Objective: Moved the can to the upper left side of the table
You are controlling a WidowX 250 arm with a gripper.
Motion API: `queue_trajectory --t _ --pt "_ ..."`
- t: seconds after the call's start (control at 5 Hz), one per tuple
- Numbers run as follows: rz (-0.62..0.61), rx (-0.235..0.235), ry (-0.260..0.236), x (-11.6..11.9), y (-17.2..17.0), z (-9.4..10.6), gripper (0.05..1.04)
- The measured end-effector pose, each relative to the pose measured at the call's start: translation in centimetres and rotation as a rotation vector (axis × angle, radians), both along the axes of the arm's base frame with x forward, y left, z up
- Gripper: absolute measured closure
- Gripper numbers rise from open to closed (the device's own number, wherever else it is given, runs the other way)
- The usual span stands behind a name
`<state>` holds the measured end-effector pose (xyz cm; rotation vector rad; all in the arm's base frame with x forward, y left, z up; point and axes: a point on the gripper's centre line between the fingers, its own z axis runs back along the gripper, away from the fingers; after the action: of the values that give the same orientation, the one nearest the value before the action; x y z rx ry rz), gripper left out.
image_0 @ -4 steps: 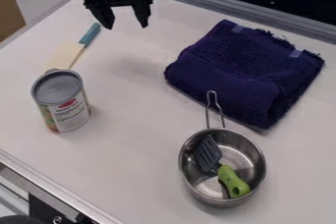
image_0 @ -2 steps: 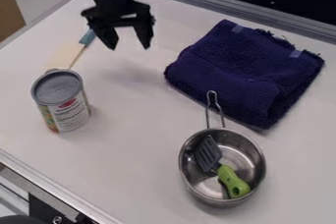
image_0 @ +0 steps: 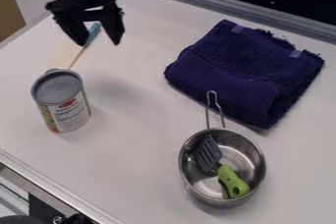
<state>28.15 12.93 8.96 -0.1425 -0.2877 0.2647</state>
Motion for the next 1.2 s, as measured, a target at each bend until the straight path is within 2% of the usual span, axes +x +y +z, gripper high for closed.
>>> queue_trajectory --t 0.2,0.4,0.6,0.8,1.0,1.2 --pt "-0.003 0.075 0.066 -2.3 0.9 0.8 0.085" --pt "-0.031 0.126 0.144 -5.2 1.5 -1.2 0.085" --pt "-0.105 0.172 0.196 -7.9 2.7 -1.7 0.085" --pt "-0.175 0.179 0.249 -10.0 3.2 -2.0 0.085" --pt "-0.191 0.174 0.232 -10.6 3.5 -1.5 0.085" --pt "-0.201 0.220 0.259 -11.5 3.8 -2.5 0.085"
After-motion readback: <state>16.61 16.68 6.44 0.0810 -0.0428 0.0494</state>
